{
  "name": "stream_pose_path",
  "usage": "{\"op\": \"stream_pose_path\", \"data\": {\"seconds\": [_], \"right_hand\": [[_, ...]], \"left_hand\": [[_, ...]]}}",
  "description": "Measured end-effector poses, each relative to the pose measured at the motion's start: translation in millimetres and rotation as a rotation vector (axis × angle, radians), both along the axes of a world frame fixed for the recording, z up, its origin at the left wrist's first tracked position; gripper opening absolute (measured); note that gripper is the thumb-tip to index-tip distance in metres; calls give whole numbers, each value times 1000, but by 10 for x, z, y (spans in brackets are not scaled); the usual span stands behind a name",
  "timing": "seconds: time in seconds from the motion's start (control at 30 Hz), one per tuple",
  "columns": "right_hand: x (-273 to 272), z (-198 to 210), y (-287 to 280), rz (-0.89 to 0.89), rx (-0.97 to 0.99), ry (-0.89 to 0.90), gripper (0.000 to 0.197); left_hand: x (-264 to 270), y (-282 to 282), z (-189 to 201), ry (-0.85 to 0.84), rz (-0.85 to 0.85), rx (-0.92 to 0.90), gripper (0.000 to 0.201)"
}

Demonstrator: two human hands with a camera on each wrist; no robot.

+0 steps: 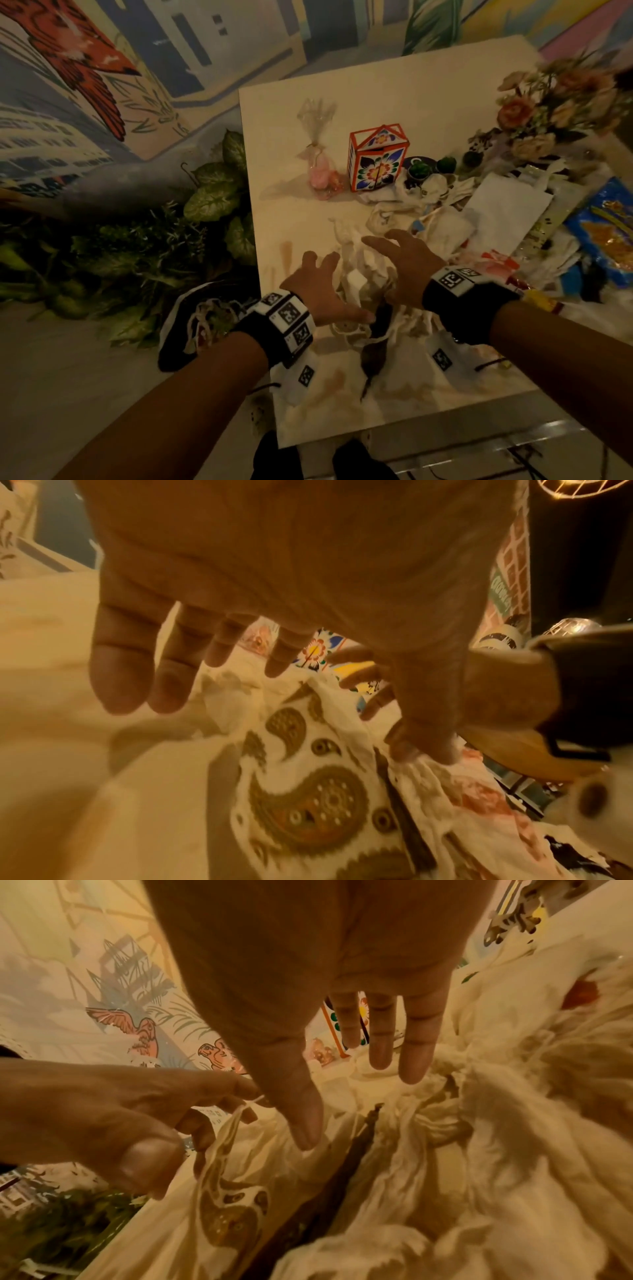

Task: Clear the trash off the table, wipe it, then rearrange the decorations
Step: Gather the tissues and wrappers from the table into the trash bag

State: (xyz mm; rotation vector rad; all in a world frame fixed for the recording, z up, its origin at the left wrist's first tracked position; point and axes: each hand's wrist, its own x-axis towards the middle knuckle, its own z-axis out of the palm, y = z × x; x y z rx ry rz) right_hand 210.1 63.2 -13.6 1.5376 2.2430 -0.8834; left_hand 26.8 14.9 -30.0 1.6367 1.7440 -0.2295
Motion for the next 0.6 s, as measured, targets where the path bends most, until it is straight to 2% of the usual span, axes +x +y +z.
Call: {"op": "stream_pose_path", "data": {"seconds": [0.1, 0.27, 0.6], "right_hand": [[-67, -25, 31, 74, 30, 16, 85], [-140, -133, 103, 130, 24, -36, 72], [-239, -284, 178, 50, 10, 50, 31]], "left_hand": [[141, -64, -70, 34, 41, 34, 114], [212, -97, -196, 33, 165, 115, 69], [166, -39, -328, 43, 199, 160, 46]]}}
